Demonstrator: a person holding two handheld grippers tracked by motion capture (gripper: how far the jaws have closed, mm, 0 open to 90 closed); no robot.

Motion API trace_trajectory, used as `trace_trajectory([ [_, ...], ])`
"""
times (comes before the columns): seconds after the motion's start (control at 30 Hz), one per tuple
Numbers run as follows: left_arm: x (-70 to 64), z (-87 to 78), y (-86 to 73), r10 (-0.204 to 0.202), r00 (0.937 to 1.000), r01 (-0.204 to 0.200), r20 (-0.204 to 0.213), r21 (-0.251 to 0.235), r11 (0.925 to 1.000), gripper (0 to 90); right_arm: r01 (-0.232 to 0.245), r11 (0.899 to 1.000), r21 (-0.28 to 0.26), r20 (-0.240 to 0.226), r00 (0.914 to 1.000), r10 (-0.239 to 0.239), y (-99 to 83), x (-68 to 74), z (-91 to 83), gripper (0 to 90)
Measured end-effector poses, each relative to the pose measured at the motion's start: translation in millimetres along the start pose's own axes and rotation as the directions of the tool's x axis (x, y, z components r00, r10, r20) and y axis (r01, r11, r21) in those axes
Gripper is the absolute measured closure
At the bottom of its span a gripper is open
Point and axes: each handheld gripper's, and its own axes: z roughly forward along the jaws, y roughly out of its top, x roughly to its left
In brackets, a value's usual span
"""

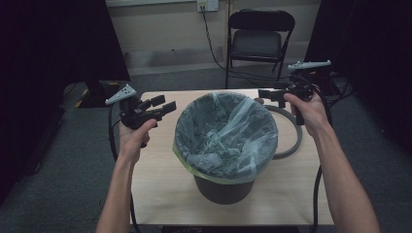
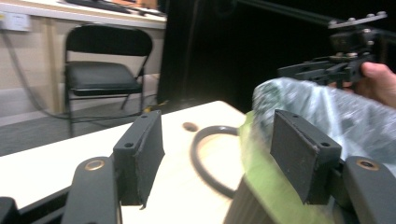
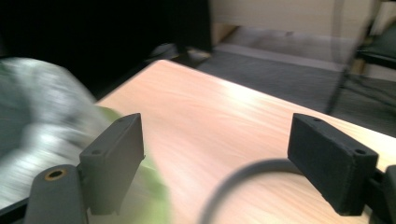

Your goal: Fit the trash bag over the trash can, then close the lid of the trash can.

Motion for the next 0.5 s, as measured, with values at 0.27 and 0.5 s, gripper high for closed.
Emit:
trace_trajectory([
  [0.27,14.5,2.2,-37.8,0.013,0.9969,-0.002,-0.077,0.131,0.9914,31.0,-0.037,0.998,0.052,0.150,0.9882,0.029,-46.4,-31.0,-1.5,17.4],
  [0.5,22.5,6.4,-68.9,0.006,0.9959,0.018,-0.091,0.254,0.9669,23.3,-0.076,0.991,0.108,0.202,0.9780,0.053,-79.5,-48.2,2.3,32.1],
])
